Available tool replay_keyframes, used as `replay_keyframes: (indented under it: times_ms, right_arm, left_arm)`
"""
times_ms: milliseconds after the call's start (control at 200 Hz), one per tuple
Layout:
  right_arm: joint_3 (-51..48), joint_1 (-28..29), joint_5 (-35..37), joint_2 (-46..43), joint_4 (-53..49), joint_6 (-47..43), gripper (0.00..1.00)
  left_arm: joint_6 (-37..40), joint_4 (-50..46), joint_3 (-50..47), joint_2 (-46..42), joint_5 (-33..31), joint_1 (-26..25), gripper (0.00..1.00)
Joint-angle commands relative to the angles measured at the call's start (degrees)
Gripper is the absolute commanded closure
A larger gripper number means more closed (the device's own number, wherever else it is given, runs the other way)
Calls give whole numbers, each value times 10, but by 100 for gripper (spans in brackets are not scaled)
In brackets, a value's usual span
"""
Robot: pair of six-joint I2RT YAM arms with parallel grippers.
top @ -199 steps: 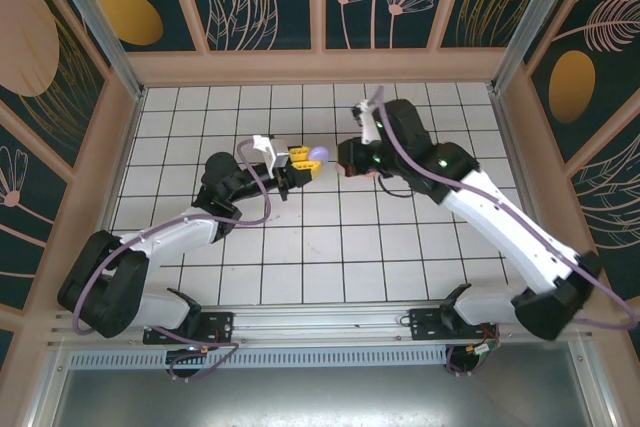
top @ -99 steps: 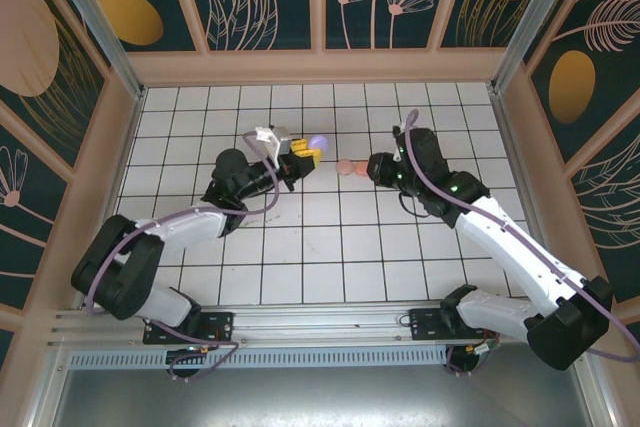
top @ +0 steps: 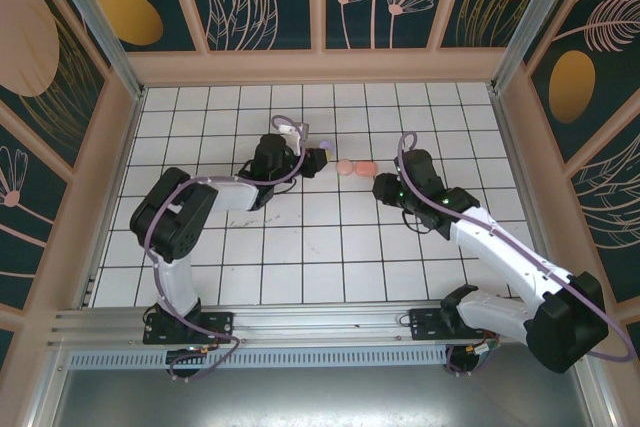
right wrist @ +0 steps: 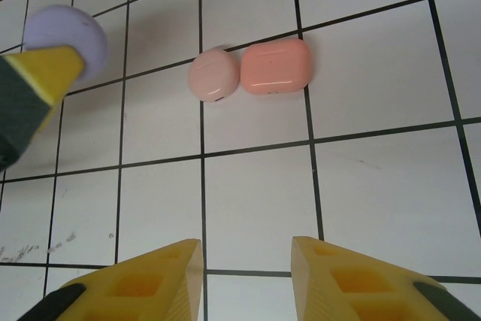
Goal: Insert wireless bluetooth earbuds into charging case
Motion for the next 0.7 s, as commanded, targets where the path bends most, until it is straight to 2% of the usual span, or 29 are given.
replay_keyframes:
  times_ms: [0,300,320,410,696]
  right_arm:
    - [-13,-9,5,-20,24,5,63]
    - [-21,-9,-5,-30,22,-1,63]
    - [-21,-24,-5,-31,21,-1,63]
    - [-20,-27,-6,-36,19,-2,62]
    - [-14,-31,-8,-44,11,-4,61]
  left_arm:
    - [-37,-58,50,34,-23,0,100]
    - [-61,-115,108,97,-49,8,100]
    - [-61,-121,111,100,-52,9,100]
    - [-68,-129,119,113,-53,14,100]
    - [-73,-142,127,133,-48,27,81]
